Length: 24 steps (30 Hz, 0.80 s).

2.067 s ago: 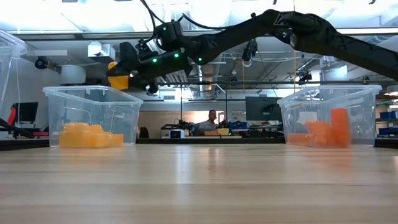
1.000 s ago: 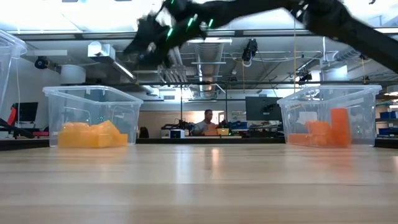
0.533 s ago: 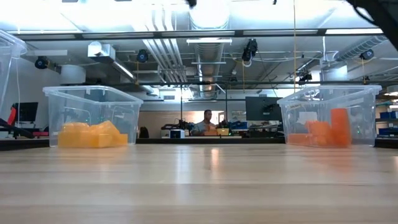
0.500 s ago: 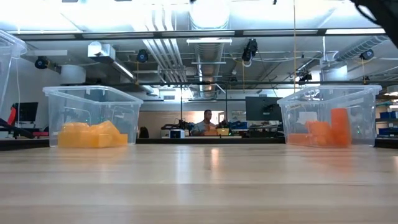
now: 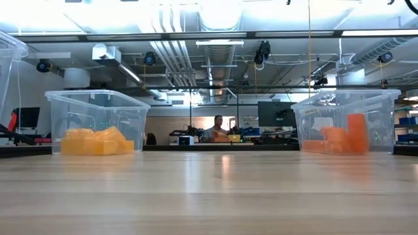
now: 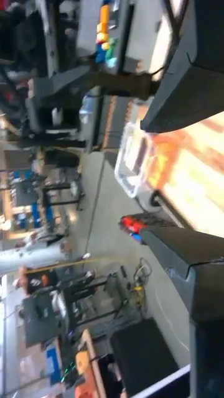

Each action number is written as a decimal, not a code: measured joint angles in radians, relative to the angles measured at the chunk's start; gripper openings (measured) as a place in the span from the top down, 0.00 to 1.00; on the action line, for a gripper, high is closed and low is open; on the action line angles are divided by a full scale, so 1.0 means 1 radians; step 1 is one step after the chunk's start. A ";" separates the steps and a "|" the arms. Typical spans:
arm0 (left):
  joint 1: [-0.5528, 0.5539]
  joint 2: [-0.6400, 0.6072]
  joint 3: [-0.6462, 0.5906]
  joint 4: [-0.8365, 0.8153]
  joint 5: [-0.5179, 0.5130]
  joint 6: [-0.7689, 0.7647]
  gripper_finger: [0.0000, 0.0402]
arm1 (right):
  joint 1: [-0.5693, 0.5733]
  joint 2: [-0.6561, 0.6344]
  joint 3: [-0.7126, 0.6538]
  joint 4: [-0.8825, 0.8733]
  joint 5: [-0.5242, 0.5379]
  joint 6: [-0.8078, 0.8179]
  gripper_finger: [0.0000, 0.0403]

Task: Sort blocks
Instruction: Return to Home Position

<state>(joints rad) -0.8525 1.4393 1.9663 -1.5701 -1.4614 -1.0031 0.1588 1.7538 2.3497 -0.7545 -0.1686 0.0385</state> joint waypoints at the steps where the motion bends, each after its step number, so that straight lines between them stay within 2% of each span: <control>1: 0.000 -0.003 0.000 0.004 -0.018 0.000 0.42 | 0.007 -0.008 0.000 -0.010 0.001 0.009 0.24; 4: 0.000 -0.006 0.000 0.079 -0.012 0.009 0.42 | 0.040 -0.031 0.000 -0.003 -0.006 -0.042 0.22; 6: 0.000 -0.002 0.000 0.176 0.087 0.064 0.42 | 0.071 -0.041 0.000 0.008 -0.007 -0.088 0.20; 10: 0.004 -0.002 0.000 0.393 0.537 0.191 0.42 | 0.124 -0.062 0.000 0.033 -0.018 -0.138 0.18; 12: 0.004 -0.002 0.000 0.489 0.679 0.222 0.42 | 0.133 -0.078 0.000 0.046 -0.018 -0.163 0.17; 14: 0.006 -0.005 0.000 0.593 0.701 0.330 0.42 | 0.130 -0.091 0.002 0.069 -0.015 -0.186 0.17; 17: 0.052 -0.013 0.001 0.880 0.725 0.675 0.42 | 0.117 -0.098 0.002 0.091 -0.013 -0.223 0.16; 19: 0.114 -0.008 0.003 1.086 0.898 0.924 0.42 | 0.116 -0.097 0.001 0.096 -0.011 -0.243 0.15; 21: 0.194 0.008 0.003 1.227 1.165 1.101 0.42 | 0.117 -0.097 0.001 0.105 -0.011 -0.267 0.15; 23: 0.288 0.032 0.003 1.298 1.401 1.169 0.42 | 0.122 -0.100 0.001 0.105 -0.015 -0.292 0.16; 24: 0.333 0.043 0.003 1.300 1.471 1.165 0.42 | 0.129 -0.107 0.001 0.099 -0.015 -0.300 0.16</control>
<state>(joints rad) -0.5197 1.4824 1.9690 -0.2703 0.0098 0.1620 0.2876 1.6471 2.3505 -0.6553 -0.1833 -0.2616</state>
